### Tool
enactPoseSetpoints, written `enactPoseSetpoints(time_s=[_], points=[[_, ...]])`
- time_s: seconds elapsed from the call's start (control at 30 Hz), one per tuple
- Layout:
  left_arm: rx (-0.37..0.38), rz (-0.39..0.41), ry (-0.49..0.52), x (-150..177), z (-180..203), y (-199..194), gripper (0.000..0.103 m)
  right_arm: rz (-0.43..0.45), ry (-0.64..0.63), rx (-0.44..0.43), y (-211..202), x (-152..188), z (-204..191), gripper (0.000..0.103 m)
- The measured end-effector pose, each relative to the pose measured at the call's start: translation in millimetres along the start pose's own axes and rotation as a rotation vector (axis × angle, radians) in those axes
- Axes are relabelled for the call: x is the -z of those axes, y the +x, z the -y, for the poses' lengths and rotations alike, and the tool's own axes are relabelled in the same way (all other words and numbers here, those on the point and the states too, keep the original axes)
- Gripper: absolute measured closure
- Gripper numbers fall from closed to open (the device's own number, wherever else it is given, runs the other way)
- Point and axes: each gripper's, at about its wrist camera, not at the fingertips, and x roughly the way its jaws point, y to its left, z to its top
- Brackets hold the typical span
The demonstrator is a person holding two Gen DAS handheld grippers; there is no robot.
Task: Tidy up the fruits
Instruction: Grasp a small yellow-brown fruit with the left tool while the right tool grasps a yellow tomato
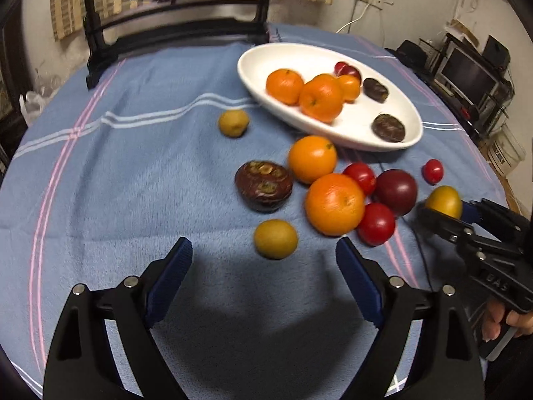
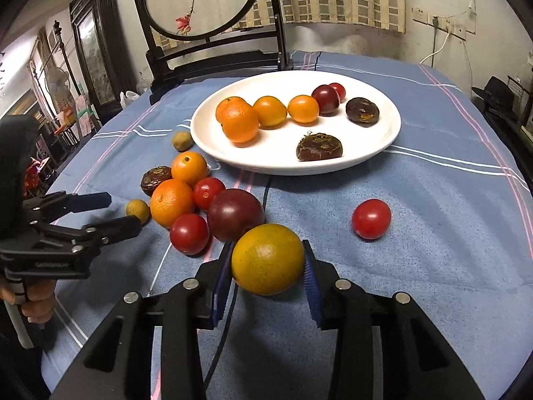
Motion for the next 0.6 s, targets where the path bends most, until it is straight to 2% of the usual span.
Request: enactPoseSetpoints(time_s=[0.13,0.27,0.33,0.37,0.4,0.6], points=[[-0.006,-0.02,0.003,1,2,10,0.032,0.006,-0.006,-0.002,-2,2,-1,0.063],[-0.06,0.019,0.009,0,5,13,0.044,0.003,-0.006,0.004,0,1,-1,0.063],[-0.091,0.04,0.036,1,8,14,0.06,0.001,-0.008,0.004,0,1,-1,0.063],[-0.086,0.044,0.047,1,10,13,0.064,0.001,-0.007,0.004,0,2,-1,0.063],[-0.07,0.049,0.06,1,12,13,0.074,0.002,-0.006,0.005,0,2,-1,0.063],[-0.03,0.073,0.037,-2,12,4,0.075,0.012,0.02,0.005,-1,1,2,0.063]])
